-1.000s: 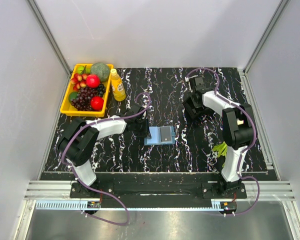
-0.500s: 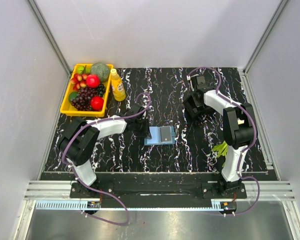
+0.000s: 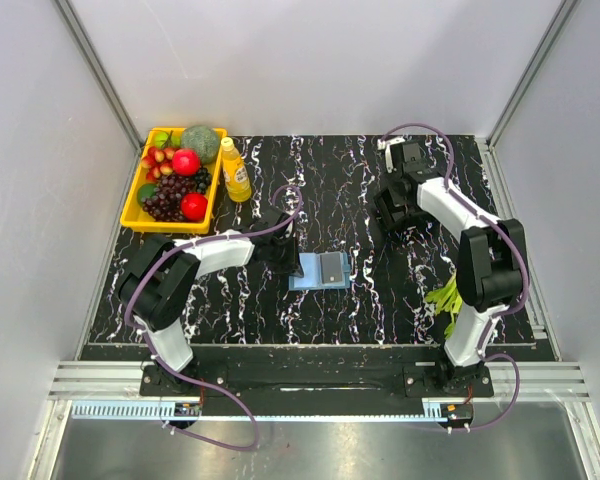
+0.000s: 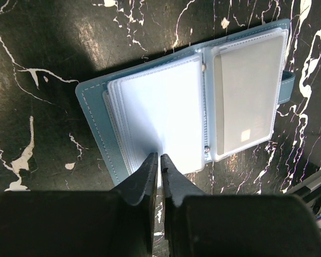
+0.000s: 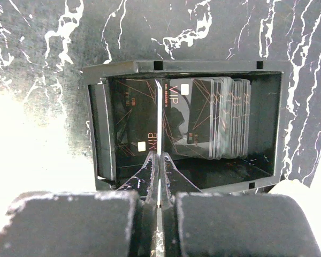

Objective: Put the credit cards into the card holder
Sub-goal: Pick up the credit card from the storage box.

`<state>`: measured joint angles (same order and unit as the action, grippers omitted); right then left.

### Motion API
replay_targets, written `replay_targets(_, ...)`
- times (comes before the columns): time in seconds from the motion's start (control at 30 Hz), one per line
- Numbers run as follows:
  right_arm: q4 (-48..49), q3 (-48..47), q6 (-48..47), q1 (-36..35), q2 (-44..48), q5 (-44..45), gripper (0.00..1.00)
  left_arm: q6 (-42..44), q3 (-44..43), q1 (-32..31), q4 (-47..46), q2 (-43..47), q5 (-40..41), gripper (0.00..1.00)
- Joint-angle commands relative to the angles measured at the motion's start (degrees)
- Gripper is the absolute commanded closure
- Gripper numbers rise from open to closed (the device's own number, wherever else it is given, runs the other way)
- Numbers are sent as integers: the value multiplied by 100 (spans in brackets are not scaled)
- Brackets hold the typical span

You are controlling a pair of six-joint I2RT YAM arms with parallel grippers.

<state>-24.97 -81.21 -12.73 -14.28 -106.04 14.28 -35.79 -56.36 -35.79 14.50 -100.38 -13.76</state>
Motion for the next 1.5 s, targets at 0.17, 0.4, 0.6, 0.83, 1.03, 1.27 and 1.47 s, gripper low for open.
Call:
replay_targets(0.17,107,44,131,13,497,-22,100,55,-218,20,-53,-78,-118,90)
replay_targets(0.4,107,-105,447,110,58,66,100,46,-226,20,-18,-70,-127,90)
replay_targets(0.6,-139,-325,412,224,-426,-811,100,99,-244,20,53,-26,-57,90)
replay_targets(0.83,-385,105,500,207,-14,-2165,100,90,-262,20,53,-70,-83,90)
replay_targets(1.03,-841,492,289,189,391,-2938,100,90,-226,20,-9,-78,-144,90)
replay_targets(1.27,-1089,975,315,110,1006,-3540,99,116,-192,20,-44,-35,-206,90)
replay_targets(1.47,-764,765,395,110,717,-2167,90,116,-121,20,-97,27,-241,90)
